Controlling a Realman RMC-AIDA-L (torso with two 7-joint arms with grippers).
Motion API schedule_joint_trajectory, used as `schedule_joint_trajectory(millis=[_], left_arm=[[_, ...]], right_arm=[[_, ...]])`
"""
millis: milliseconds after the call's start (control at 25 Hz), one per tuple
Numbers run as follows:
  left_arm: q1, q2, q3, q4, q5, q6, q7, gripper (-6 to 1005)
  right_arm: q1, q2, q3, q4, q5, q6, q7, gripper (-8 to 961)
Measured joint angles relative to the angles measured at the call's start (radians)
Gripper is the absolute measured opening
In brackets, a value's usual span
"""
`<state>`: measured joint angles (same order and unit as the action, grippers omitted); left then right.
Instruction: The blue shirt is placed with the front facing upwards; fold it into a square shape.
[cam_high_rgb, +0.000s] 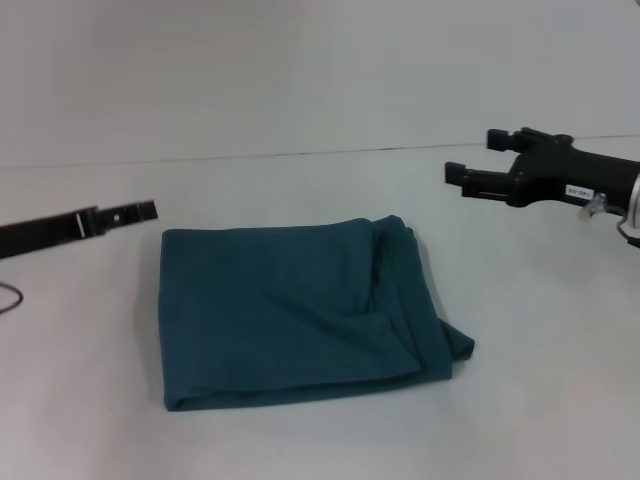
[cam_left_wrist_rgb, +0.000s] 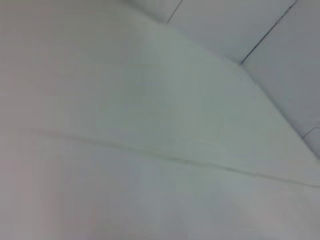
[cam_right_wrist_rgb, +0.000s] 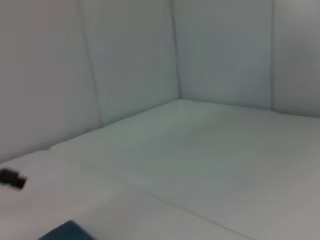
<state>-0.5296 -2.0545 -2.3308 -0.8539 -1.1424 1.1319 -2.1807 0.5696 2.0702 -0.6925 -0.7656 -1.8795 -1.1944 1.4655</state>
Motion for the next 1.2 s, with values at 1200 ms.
schedule_joint_trajectory(millis=[1200], left_arm=[[-0.077,-0.008,-0.033,0.011,-0.134,0.679,0.699,905]], right_arm=[[-0.042,0.002,-0.161,-0.209,-0.128,-0.570,-0.033,930]])
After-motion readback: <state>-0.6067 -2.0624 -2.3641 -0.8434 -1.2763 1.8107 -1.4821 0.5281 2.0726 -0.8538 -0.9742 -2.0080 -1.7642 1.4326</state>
